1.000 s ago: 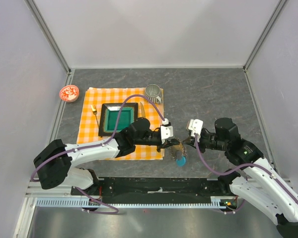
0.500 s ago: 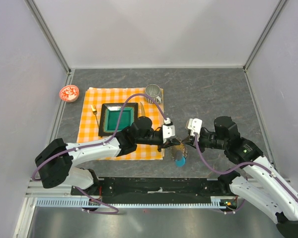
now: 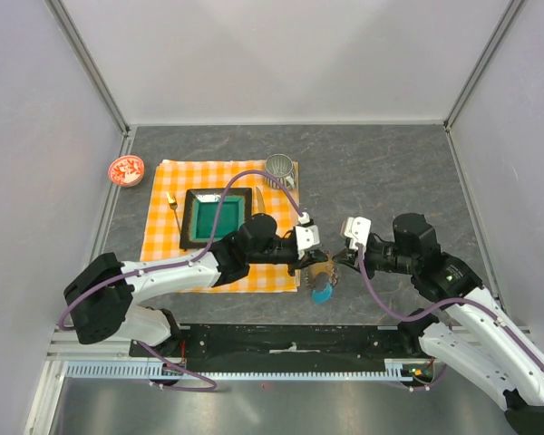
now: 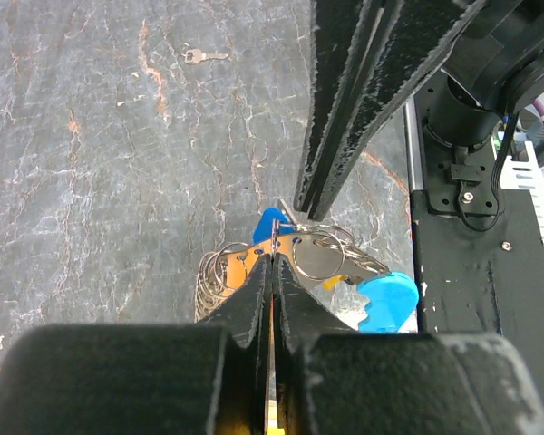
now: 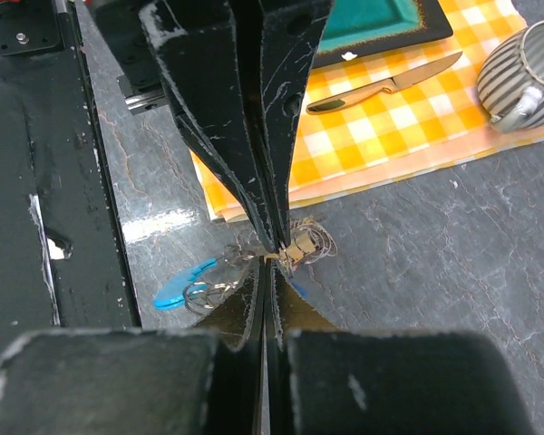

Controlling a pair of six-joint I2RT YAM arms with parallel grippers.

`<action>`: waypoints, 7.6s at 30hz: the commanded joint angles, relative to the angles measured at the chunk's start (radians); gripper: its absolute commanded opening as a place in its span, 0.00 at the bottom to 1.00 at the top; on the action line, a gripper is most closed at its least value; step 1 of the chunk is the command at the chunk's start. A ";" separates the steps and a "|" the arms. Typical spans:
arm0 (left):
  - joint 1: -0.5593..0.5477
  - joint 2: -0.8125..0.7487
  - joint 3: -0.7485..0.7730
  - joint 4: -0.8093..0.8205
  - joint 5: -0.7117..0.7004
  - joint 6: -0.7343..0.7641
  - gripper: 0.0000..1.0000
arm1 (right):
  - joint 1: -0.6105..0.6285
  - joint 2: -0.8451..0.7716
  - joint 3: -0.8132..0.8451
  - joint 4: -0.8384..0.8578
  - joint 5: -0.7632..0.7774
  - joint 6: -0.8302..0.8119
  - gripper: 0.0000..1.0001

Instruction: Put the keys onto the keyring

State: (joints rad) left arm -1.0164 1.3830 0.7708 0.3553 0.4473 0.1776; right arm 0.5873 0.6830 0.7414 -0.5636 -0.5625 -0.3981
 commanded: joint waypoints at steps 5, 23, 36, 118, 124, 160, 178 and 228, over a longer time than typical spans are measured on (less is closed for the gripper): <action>0.010 -0.033 -0.027 0.123 -0.044 -0.109 0.02 | 0.003 -0.016 0.003 0.019 -0.020 -0.024 0.00; 0.010 -0.078 -0.182 0.474 -0.094 -0.155 0.02 | 0.005 -0.037 -0.043 0.186 0.162 0.275 0.29; 0.012 -0.022 -0.128 0.548 -0.220 -0.133 0.02 | 0.005 -0.129 -0.079 0.318 0.279 0.393 0.35; 0.084 -0.110 -0.176 0.657 0.070 -0.259 0.02 | -0.159 -0.022 -0.160 0.590 -0.223 0.443 0.11; 0.088 -0.108 -0.176 0.662 0.100 -0.271 0.02 | -0.159 -0.034 -0.163 0.587 -0.200 0.423 0.08; 0.114 -0.113 -0.183 0.672 0.097 -0.254 0.02 | -0.161 -0.040 -0.004 0.280 -0.102 0.326 0.40; 0.114 -0.105 -0.185 0.709 0.126 -0.285 0.02 | -0.161 -0.002 -0.060 0.419 -0.223 0.338 0.36; 0.113 -0.139 0.304 -0.446 0.186 0.232 0.51 | -0.129 -0.002 0.019 0.232 -0.223 0.173 0.00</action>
State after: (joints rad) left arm -0.9043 1.1790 0.9855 0.0387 0.5510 0.2977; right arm 0.4458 0.6888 0.7040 -0.3622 -0.7933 -0.1879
